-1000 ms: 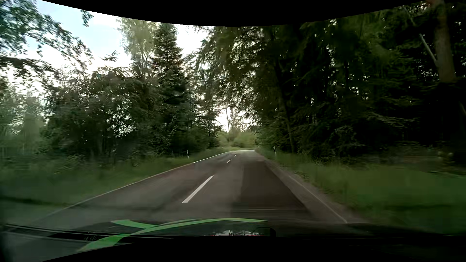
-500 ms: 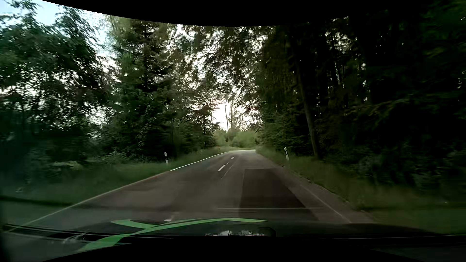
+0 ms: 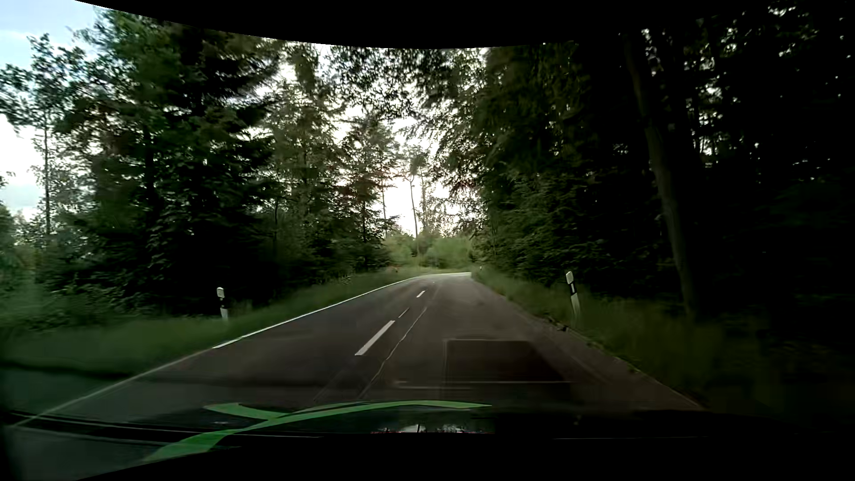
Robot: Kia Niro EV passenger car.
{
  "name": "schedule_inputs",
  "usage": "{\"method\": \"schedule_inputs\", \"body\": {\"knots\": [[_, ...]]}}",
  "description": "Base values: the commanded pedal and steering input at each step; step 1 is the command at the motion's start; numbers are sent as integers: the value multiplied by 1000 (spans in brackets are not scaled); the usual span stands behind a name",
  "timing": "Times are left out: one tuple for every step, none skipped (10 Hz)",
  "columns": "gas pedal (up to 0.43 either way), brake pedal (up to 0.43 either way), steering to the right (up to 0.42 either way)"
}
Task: Follow the waypoints while adhering to traffic rules and regulations
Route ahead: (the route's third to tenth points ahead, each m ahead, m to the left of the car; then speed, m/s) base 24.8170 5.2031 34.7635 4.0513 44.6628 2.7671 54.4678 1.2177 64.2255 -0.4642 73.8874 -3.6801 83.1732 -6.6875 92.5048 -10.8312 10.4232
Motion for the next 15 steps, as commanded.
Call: {"method": "schedule_inputs", "body": {"knots": [[47,0,-4],[59,0,-4],[67,0,-4],[67,0,-4],[67,0,-4],[67,0,-4],[59,0,-4],[39,0,-4],[28,0,-4],[8,0,-4],[8,0,-4],[8,0,-4],[8,0,-4],[8,0,-4],[8,0,-4]]}}
